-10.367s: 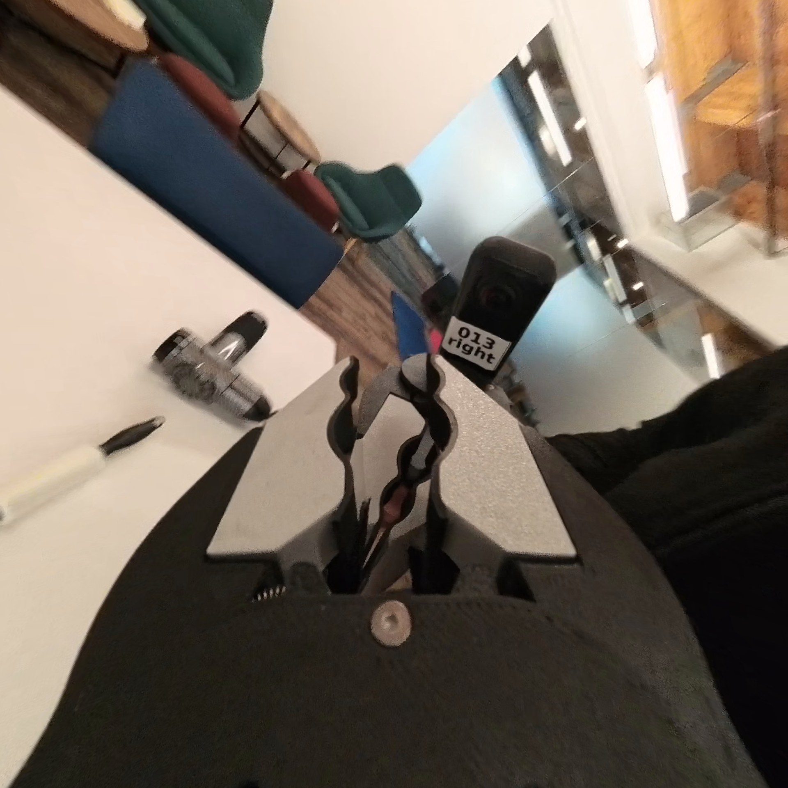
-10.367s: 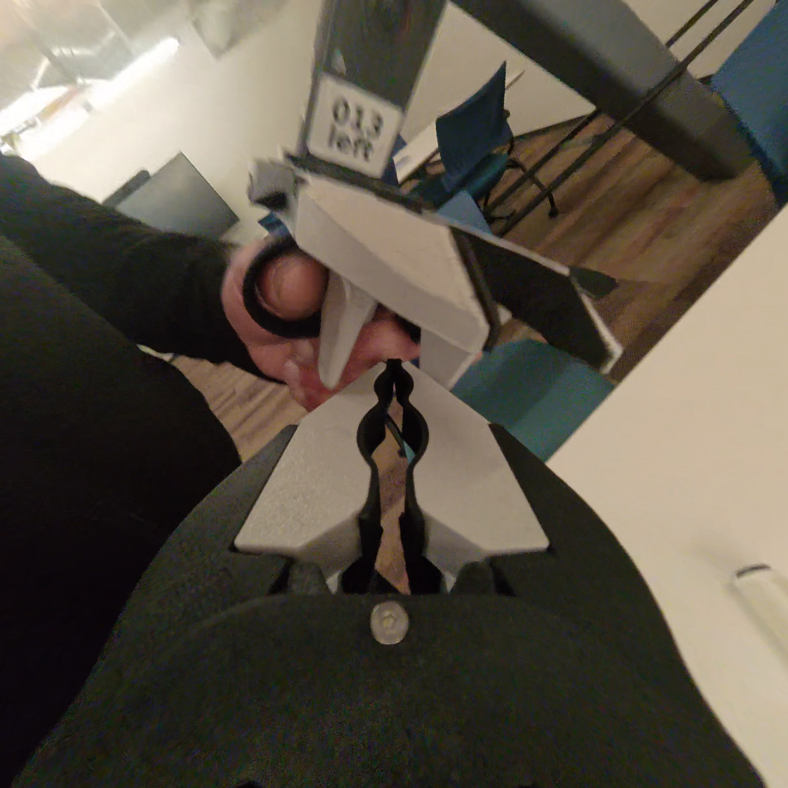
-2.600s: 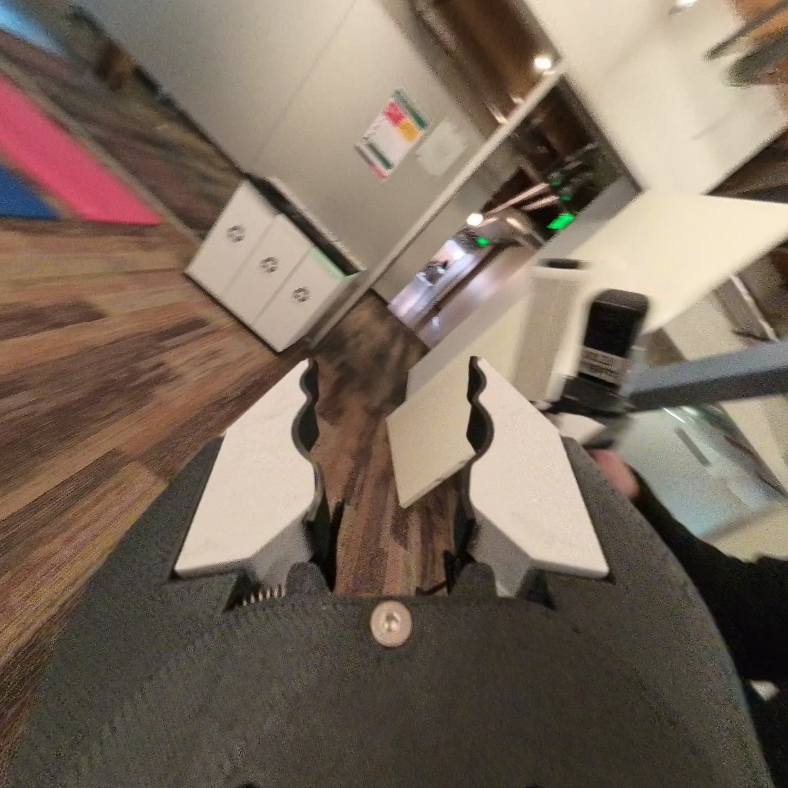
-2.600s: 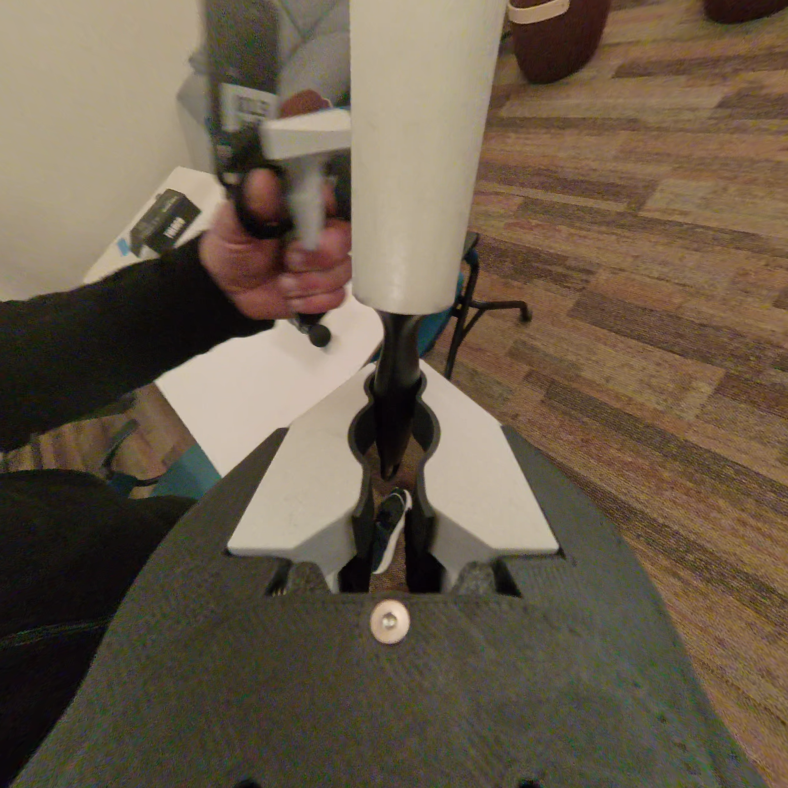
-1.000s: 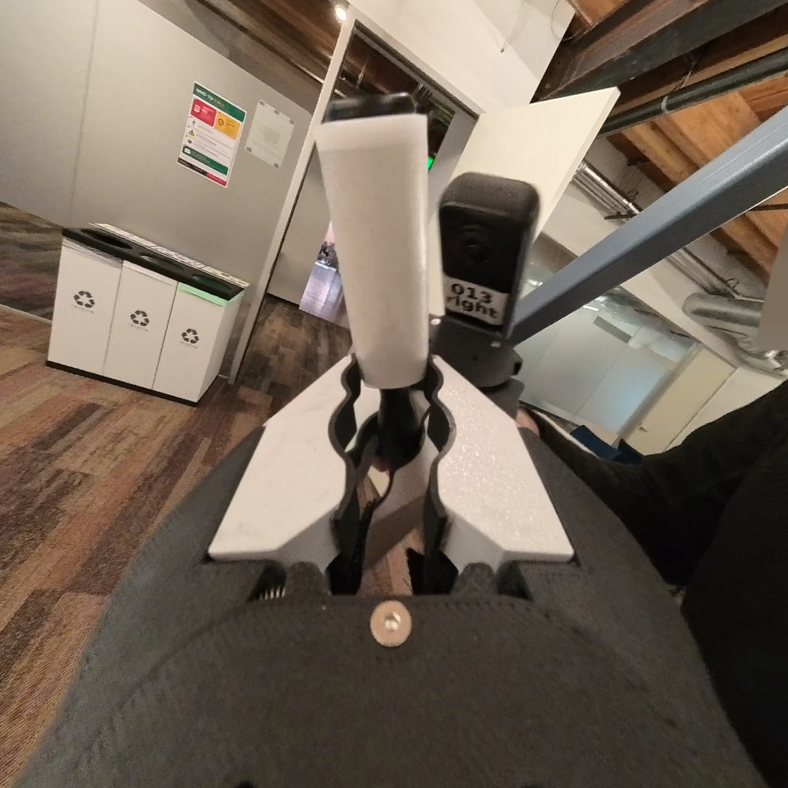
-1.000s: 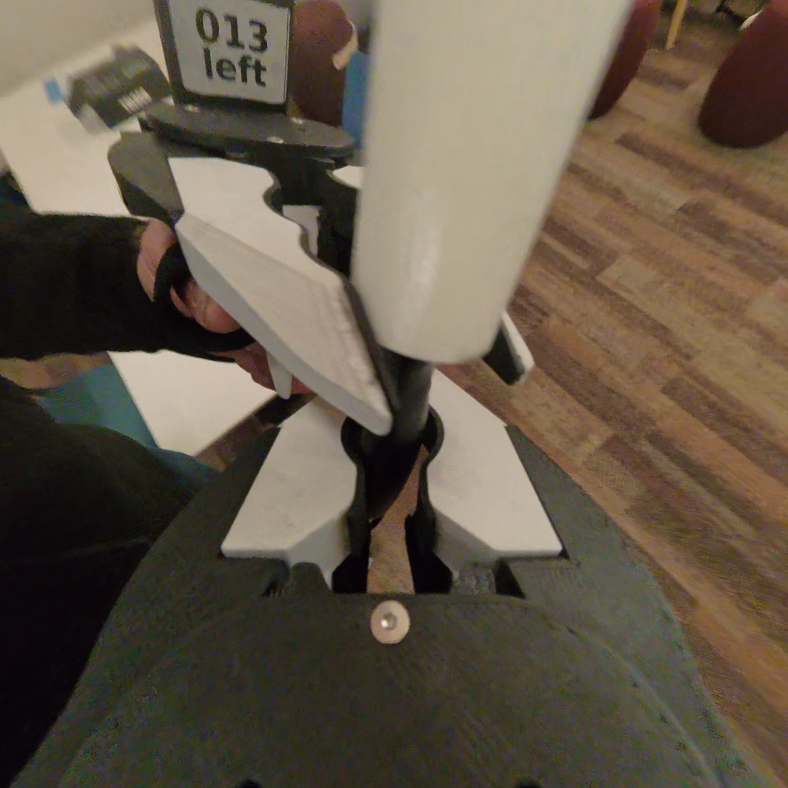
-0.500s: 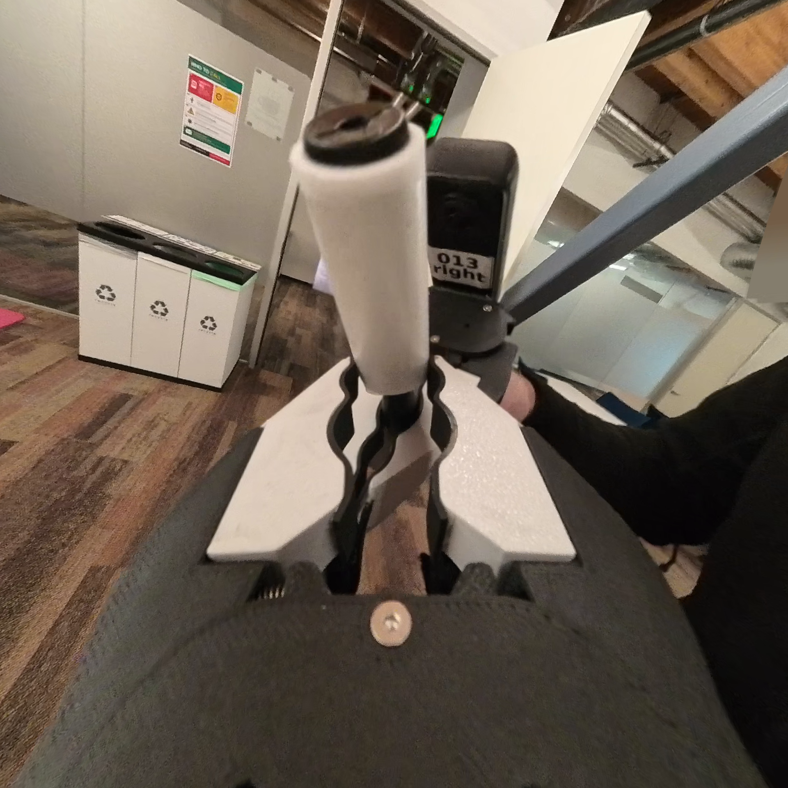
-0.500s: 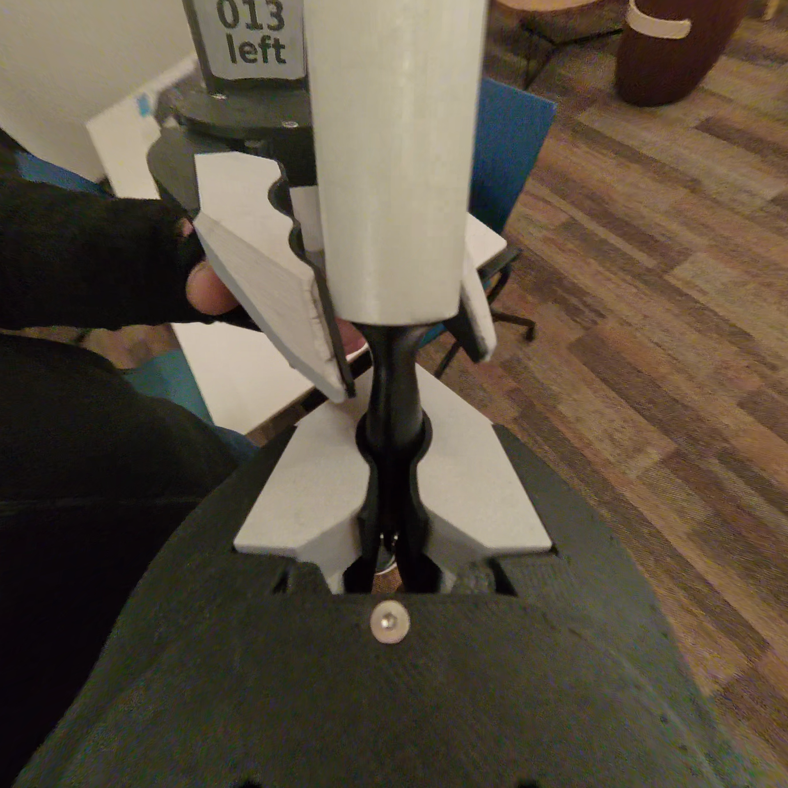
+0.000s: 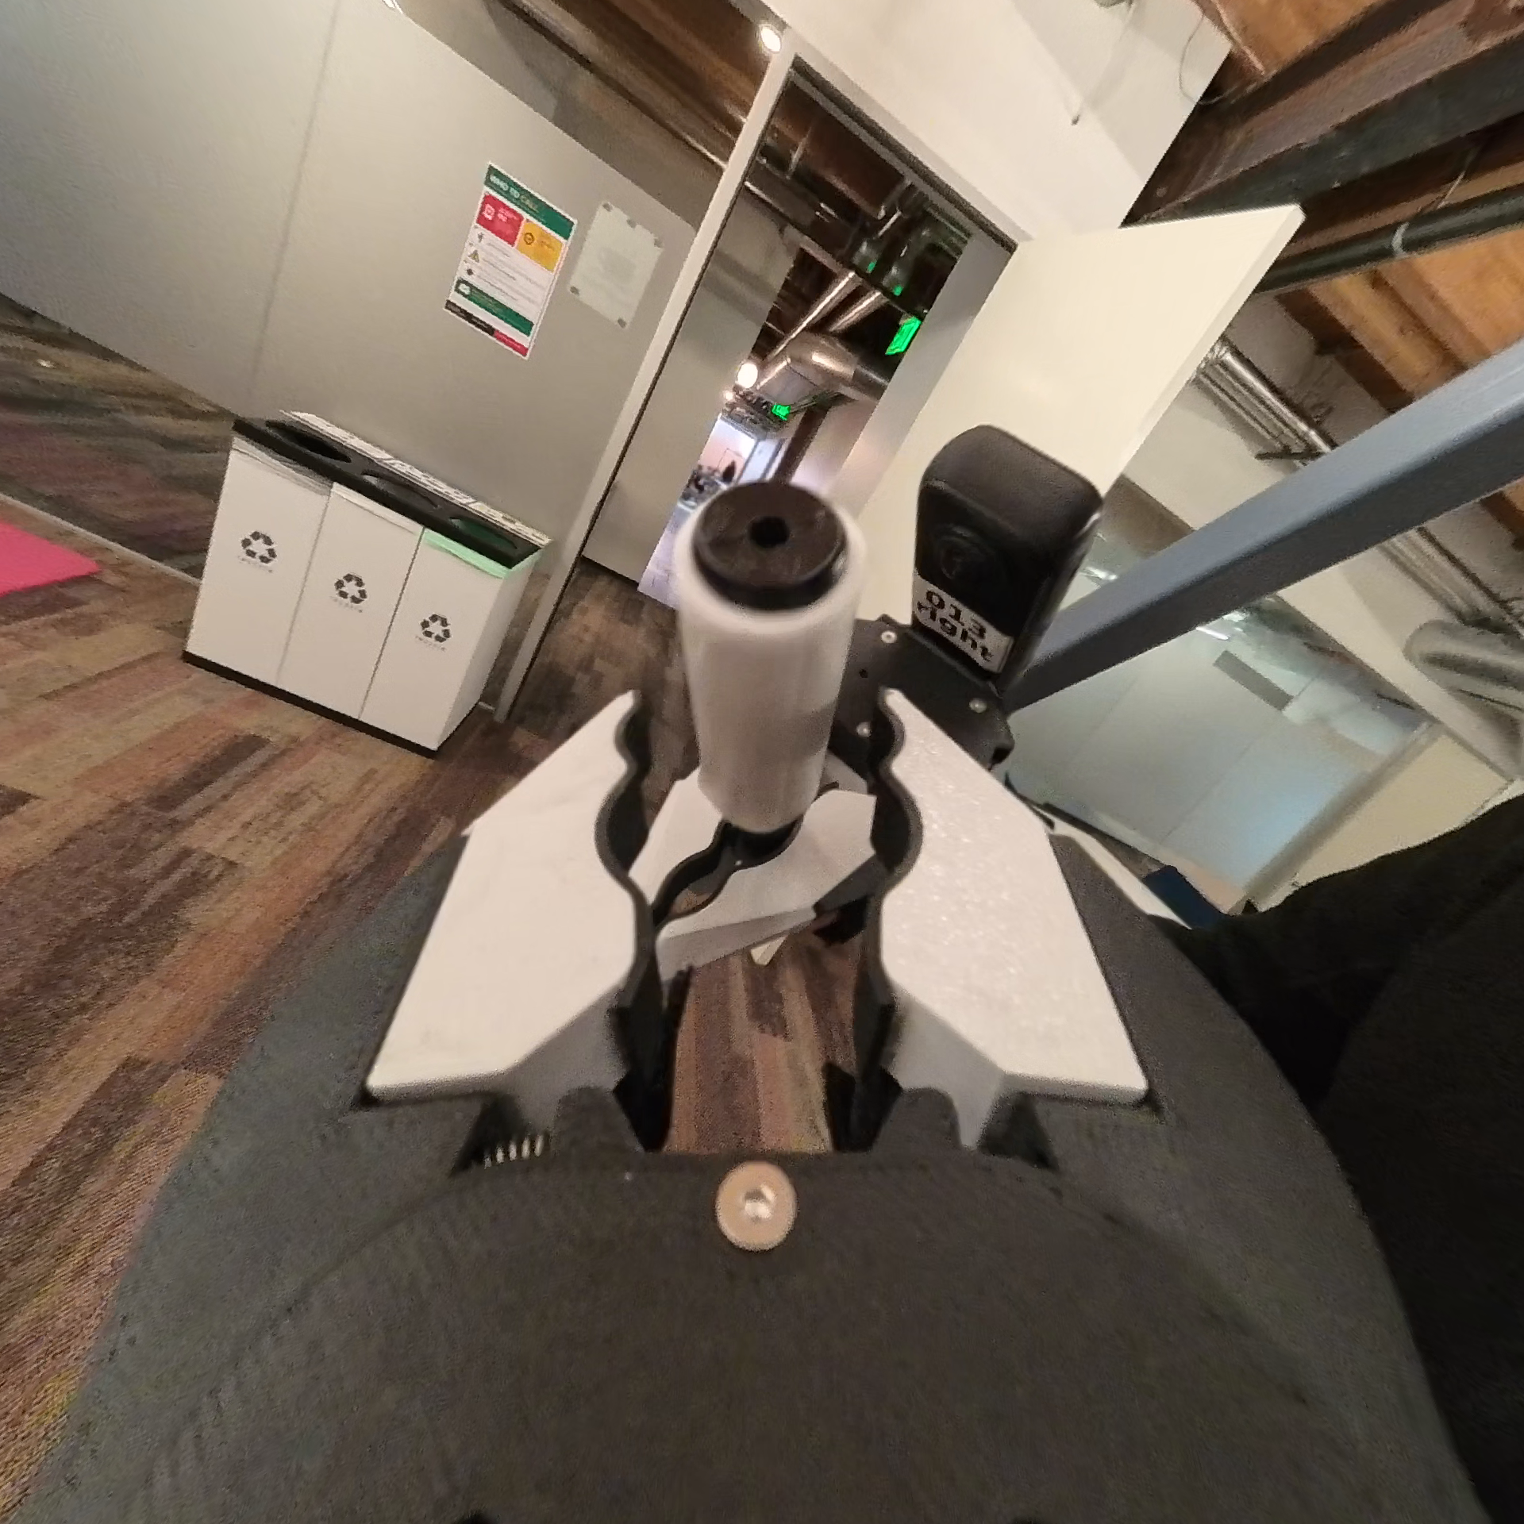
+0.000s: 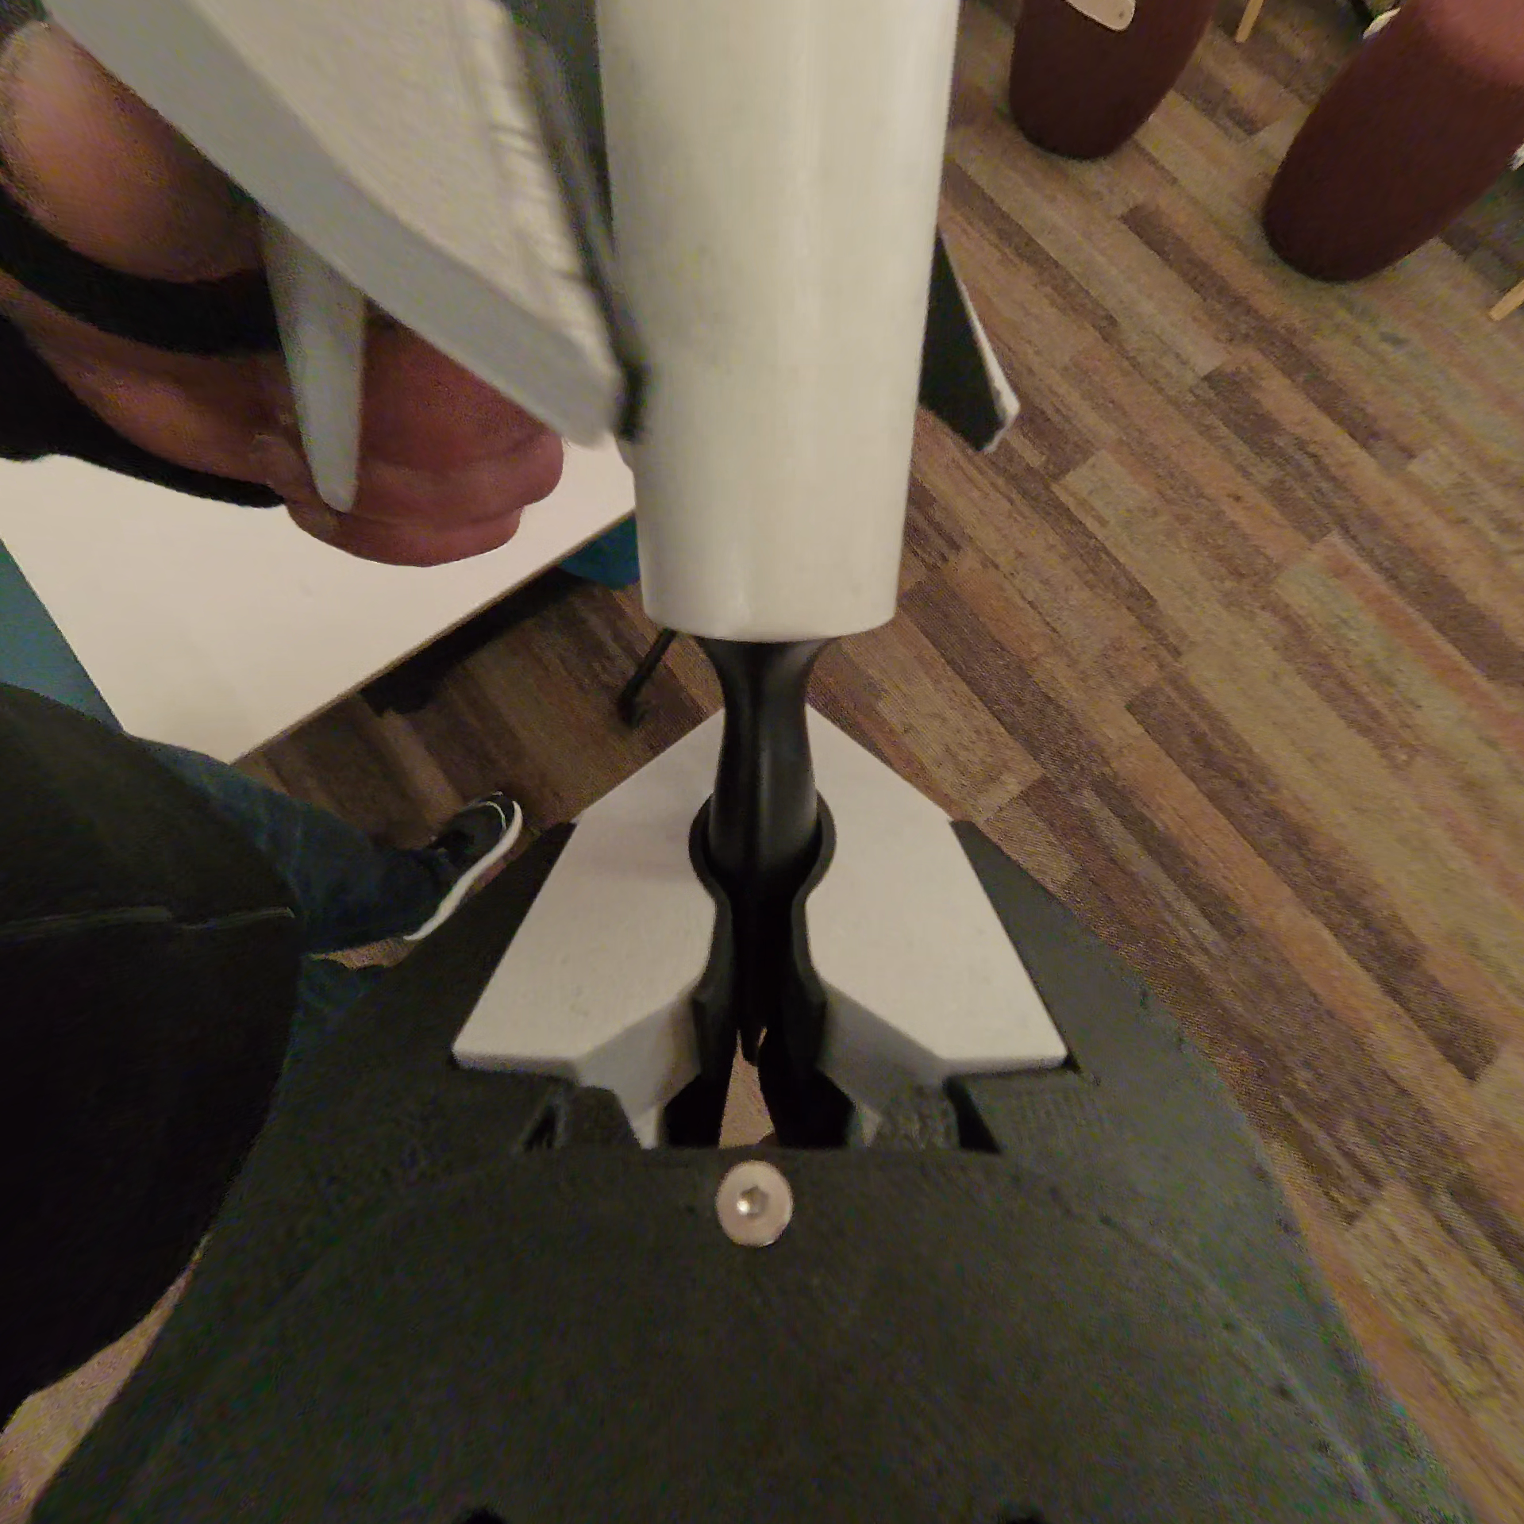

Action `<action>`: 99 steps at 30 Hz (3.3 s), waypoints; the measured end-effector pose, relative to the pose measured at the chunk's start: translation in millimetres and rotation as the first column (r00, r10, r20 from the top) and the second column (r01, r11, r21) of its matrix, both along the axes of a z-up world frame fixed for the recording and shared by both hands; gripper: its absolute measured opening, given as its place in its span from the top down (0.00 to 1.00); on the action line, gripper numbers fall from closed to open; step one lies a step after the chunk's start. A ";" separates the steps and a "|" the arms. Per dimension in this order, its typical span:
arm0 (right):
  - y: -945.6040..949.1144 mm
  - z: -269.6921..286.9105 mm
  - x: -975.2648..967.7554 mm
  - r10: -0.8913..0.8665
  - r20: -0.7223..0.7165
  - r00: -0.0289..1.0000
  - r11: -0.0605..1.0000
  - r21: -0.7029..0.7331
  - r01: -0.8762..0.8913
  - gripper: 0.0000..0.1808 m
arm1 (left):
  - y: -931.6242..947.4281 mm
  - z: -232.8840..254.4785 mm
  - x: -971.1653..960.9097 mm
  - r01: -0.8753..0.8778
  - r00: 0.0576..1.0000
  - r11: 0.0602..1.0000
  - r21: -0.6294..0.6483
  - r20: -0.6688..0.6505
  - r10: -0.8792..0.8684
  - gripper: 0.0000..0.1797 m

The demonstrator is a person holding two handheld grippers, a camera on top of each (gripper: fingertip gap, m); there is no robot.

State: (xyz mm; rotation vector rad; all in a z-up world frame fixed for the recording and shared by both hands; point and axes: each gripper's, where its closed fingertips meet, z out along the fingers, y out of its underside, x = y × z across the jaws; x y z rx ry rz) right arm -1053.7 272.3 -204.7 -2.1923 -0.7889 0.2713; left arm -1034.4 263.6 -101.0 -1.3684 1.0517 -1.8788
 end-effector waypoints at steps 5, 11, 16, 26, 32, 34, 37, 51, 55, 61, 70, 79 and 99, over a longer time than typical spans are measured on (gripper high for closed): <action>6.3 0.3 -6.9 -0.004 -0.045 0.999 1.000 0.029 0.005 1.00 | 4.3 -0.6 -1.4 -0.036 0.999 0.999 -0.021 0.023 0.036 0.83; 16.7 7.1 -11.7 -0.024 -0.093 0.995 0.997 0.075 0.031 0.87 | 3.2 0.4 0.4 -0.062 0.997 0.997 -0.046 0.034 0.063 0.83; 17.2 1.2 -17.1 0.006 -0.076 0.997 0.998 0.069 -0.001 0.88 | -4.5 -3.7 3.9 -0.053 0.998 0.998 -0.023 0.018 0.054 0.84; 11.9 -0.9 -22.9 0.028 -0.112 0.993 0.998 0.056 -0.022 0.90 | -8.8 -4.7 3.7 -0.084 0.996 0.996 0.029 0.009 0.084 0.83; 6.2 12.1 -18.8 0.025 -0.164 0.986 0.995 0.101 -0.009 0.89 | -16.2 4.9 4.6 -0.135 0.991 0.979 0.149 0.026 0.133 0.84; 2.4 17.4 -15.7 0.029 -0.182 0.983 0.992 0.122 -0.006 1.00 | -16.8 3.8 4.7 -0.132 0.991 0.979 0.157 0.017 0.131 0.84; 0.0 16.0 -13.0 0.024 -0.144 0.989 0.992 0.128 -0.006 1.00 | -19.5 3.8 6.9 -0.126 0.992 0.982 0.141 0.021 0.125 0.84; 2.9 19.2 -15.3 0.016 -0.137 0.990 0.989 0.150 0.005 0.96 | -26.6 5.5 15.6 -0.139 0.990 0.988 0.073 0.030 0.137 0.83; 3.7 22.3 -12.0 0.005 -0.143 0.990 0.982 0.188 0.022 0.98 | -25.9 4.0 18.2 -0.126 0.992 0.990 0.056 0.030 0.124 0.83; 2.6 24.3 1.7 -0.028 -0.126 0.992 0.980 0.194 0.052 1.00 | -36.3 3.3 22.5 -0.067 0.998 0.991 0.120 0.001 0.067 0.71; -3.8 38.4 55.1 -0.142 -0.141 0.980 0.960 0.221 0.171 1.00 | 1.7 -4.2 11.9 -0.187 0.978 0.961 0.205 -0.054 0.201 0.69; -13.7 24.7 36.0 -0.096 -0.004 0.995 0.987 0.131 0.095 1.00 | 128.7 -82.9 63.4 -0.369 0.777 0.787 0.494 -0.300 0.553 1.00; -57.9 -56.6 -114.9 0.287 0.106 0.952 0.943 -0.203 -0.262 1.00 | 166.9 -249.6 160.4 0.070 0.521 0.657 0.751 -0.589 0.618 1.00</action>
